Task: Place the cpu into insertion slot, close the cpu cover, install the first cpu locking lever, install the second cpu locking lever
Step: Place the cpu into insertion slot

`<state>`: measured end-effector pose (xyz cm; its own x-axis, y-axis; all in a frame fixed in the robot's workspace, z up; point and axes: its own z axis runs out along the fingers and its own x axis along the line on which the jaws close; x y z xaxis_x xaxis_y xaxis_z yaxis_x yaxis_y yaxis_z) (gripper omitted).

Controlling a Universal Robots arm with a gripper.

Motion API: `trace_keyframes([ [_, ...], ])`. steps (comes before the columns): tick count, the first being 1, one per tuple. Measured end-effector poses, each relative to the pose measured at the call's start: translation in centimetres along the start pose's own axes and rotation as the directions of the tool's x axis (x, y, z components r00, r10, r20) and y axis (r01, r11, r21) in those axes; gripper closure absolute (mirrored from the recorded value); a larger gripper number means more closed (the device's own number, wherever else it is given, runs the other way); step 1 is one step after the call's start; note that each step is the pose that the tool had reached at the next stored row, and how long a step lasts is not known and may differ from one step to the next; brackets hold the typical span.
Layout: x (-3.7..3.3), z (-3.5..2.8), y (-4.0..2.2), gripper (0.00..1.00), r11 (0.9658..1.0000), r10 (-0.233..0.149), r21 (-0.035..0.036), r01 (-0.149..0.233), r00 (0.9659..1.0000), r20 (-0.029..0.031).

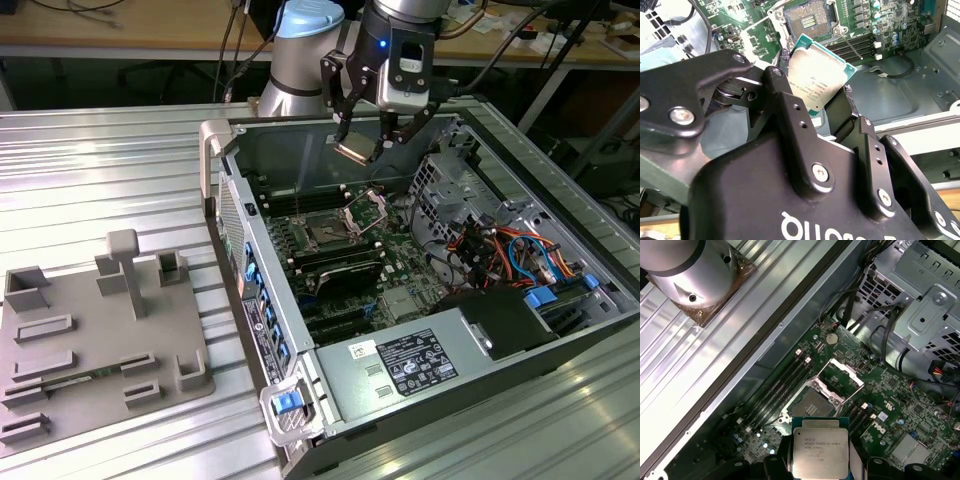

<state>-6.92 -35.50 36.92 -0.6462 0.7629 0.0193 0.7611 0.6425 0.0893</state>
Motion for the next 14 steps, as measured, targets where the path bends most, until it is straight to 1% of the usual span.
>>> trace_keyframes([
  [5, 0.01, 0.0, -0.01, 0.45, 1.0, 0.007, -0.0001, -0.007, 1.0, 0.0006],
  [14, 0.01, 0.0, -0.01, 0.45, 1.0, 0.008, -0.0001, -0.008, 1.0, 0.0008],
])
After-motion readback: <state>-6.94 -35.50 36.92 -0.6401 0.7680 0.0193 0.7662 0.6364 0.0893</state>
